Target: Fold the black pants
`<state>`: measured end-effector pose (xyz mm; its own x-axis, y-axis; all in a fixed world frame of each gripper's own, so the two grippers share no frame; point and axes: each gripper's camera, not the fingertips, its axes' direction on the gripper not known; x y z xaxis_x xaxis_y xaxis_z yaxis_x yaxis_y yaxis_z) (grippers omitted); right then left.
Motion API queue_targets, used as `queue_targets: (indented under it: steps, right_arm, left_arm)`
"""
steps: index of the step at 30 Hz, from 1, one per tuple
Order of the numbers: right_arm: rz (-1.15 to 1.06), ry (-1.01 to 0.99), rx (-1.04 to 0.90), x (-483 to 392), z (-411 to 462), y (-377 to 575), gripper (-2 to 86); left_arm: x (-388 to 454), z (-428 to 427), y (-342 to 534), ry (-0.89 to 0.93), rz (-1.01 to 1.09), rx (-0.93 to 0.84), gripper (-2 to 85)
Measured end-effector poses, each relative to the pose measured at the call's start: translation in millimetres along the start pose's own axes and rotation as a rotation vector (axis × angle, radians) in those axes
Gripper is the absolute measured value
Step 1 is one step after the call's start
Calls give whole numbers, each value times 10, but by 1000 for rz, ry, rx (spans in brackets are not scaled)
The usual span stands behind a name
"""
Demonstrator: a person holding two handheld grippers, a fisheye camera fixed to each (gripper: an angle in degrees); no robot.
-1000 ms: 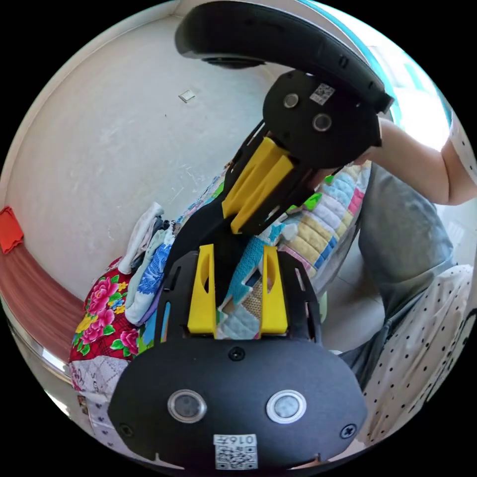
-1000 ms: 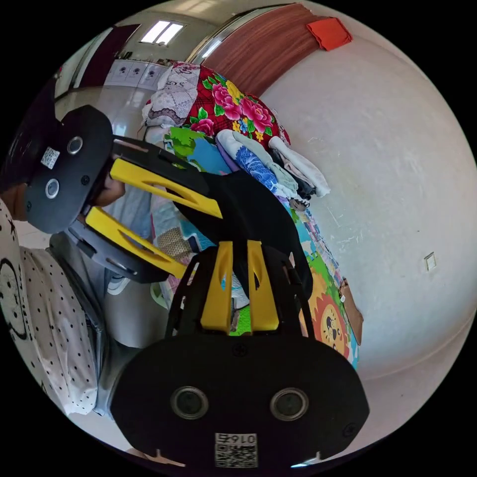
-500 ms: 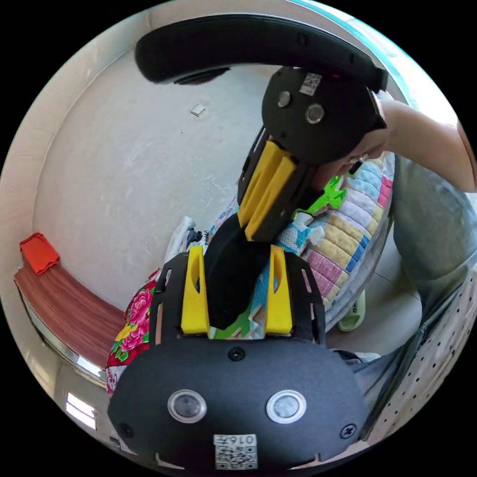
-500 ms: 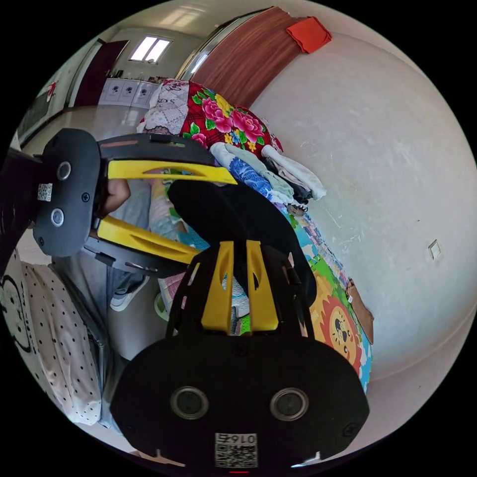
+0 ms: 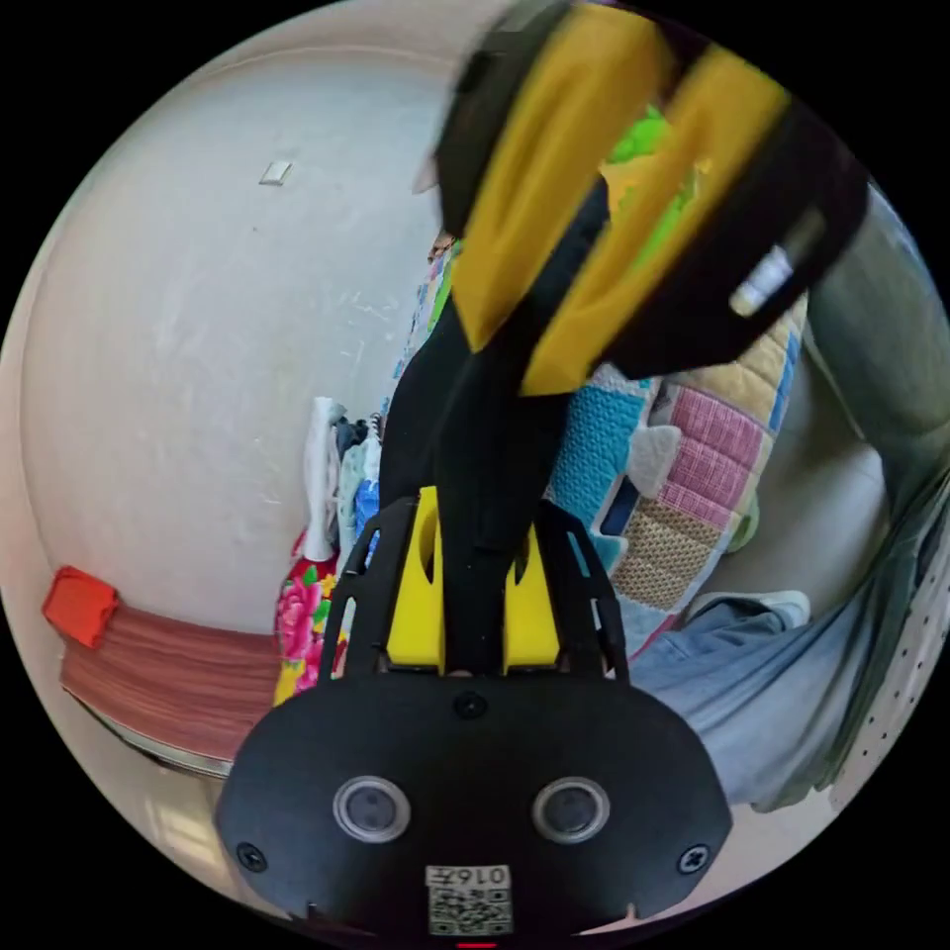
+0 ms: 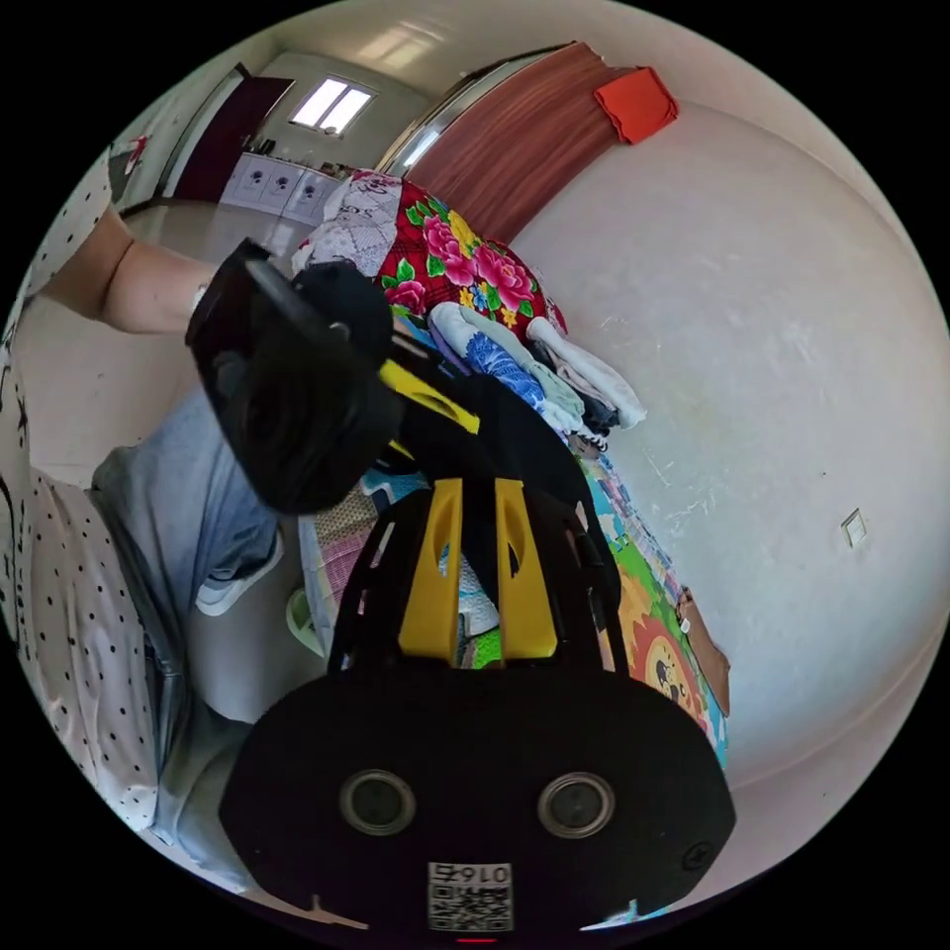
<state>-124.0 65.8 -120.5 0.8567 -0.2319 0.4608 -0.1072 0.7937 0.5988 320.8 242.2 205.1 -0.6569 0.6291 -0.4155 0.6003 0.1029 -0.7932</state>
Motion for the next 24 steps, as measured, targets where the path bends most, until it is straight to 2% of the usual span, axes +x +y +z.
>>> queue_targets:
  steps: [3, 7, 9, 11, 15, 19, 22, 24]
  right_arm:
    - [67, 162, 74, -84, -73, 87, 109]
    - [36, 156, -3, -153, 47, -56, 179]
    - [-16, 265, -32, -235, 163, -178, 193]
    - [-127, 397, -92, -325, 384, -368, 200]
    - [-233, 331, -251, -334, 803, -601, 202]
    - [-302, 408, -440, -335, 1238, -635, 182]
    - [-295, 418, -407, -322, 1258, -615, 147]
    - [-264, 414, -382, -296, 1223, -669, 120]
  left_arm:
    - [-494, 90, 16, 143, -93, 8, 78]
    - [-872, 195, -10, 212, -105, 27, 77]
    - [-975, 274, -24, 213, -87, 25, 77]
    - [-990, 326, -10, 204, -71, 22, 77]
    - [-957, 444, 69, 176, -39, 18, 77]
    - [-885, 535, 152, 127, -6, 27, 78]
    - [-771, 620, 205, 74, 24, 38, 83]
    - [-592, 709, 246, -47, 71, 35, 104]
